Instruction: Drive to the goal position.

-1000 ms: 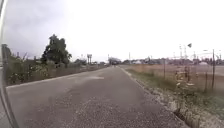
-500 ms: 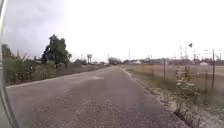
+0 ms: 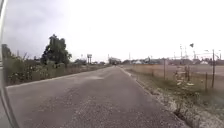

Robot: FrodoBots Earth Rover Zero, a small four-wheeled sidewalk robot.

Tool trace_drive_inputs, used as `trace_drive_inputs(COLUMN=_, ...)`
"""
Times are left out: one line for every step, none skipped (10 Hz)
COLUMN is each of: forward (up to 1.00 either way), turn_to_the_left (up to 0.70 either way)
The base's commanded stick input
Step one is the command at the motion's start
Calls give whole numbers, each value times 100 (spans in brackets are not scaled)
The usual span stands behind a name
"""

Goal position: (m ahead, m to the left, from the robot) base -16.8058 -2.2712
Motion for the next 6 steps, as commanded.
trace_drive_inputs(forward=8, turn_to_the_left=0)
trace_drive_inputs(forward=8, turn_to_the_left=0)
trace_drive_inputs(forward=7, turn_to_the_left=0)
trace_drive_inputs(forward=8, turn_to_the_left=0)
trace_drive_inputs(forward=7, turn_to_the_left=0)
trace_drive_inputs(forward=7, turn_to_the_left=0)
